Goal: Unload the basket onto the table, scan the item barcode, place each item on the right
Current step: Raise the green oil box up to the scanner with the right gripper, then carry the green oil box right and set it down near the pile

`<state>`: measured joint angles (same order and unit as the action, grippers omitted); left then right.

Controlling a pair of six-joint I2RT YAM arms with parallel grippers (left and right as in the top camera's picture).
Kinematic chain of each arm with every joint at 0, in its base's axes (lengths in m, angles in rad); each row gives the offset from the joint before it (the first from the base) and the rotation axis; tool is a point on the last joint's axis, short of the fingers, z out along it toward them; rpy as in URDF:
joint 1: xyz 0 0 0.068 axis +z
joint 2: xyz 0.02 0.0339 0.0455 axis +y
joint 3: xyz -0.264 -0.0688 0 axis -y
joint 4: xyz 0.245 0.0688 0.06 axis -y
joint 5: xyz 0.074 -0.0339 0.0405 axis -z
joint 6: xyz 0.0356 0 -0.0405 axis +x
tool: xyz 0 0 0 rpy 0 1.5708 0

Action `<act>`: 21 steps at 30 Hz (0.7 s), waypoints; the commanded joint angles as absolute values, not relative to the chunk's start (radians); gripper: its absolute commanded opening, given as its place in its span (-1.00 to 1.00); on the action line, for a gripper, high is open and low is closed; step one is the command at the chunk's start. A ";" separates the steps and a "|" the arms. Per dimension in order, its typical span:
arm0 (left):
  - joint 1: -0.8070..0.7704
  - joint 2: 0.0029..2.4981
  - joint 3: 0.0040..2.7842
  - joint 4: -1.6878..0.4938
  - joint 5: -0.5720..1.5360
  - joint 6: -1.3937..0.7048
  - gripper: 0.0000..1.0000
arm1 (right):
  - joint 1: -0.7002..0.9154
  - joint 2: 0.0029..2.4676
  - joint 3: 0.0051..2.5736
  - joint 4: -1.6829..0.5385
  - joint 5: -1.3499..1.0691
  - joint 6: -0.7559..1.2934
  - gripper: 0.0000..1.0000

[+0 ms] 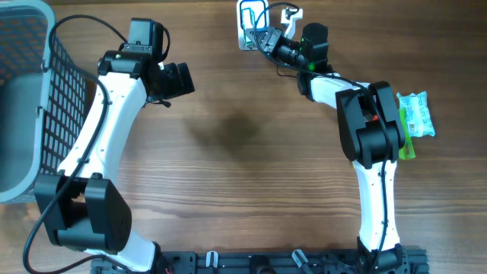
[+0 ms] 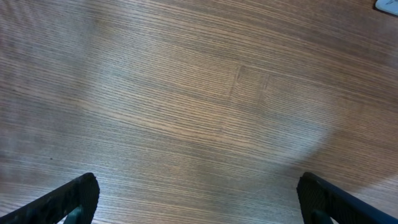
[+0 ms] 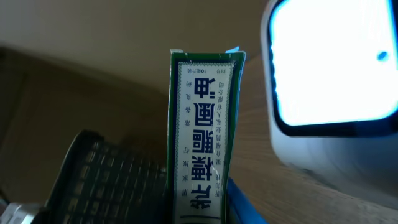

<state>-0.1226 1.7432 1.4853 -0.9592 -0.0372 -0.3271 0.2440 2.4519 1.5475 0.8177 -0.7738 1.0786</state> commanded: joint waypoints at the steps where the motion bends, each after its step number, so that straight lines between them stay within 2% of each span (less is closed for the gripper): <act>1: -0.121 1.749 1.485 -0.957 -0.046 -0.323 1.00 | 0.229 2.425 1.567 0.856 -0.874 1.085 -0.89; 5: -0.121 1.749 1.485 -0.957 -0.046 -0.323 1.00 | 0.230 2.289 1.562 0.810 -0.893 1.114 -0.91; 9: -0.121 1.749 1.485 -0.957 -0.046 -0.323 1.00 | 0.230 2.103 1.561 0.548 -0.943 0.966 -0.91; 13: -0.121 1.749 1.485 -0.957 -0.046 -0.323 1.00 | 0.230 1.906 1.559 0.119 -0.943 0.645 -0.91; 15: -0.121 1.749 1.485 -0.957 -0.046 -0.323 0.99 | 0.228 1.786 1.559 -0.208 -0.916 0.353 -0.90; 16: -0.121 1.749 1.485 -0.957 -0.046 -0.323 1.00 | 0.225 1.756 1.559 -0.314 -0.881 0.282 -0.91; 18: -0.121 1.749 1.485 -0.957 -0.046 -0.323 1.00 | 0.225 1.703 1.559 -0.584 -0.714 0.110 -0.92; 21: -0.121 1.749 1.485 -0.957 -0.046 -0.323 1.00 | 0.225 1.693 1.556 -0.867 -0.457 0.015 -0.91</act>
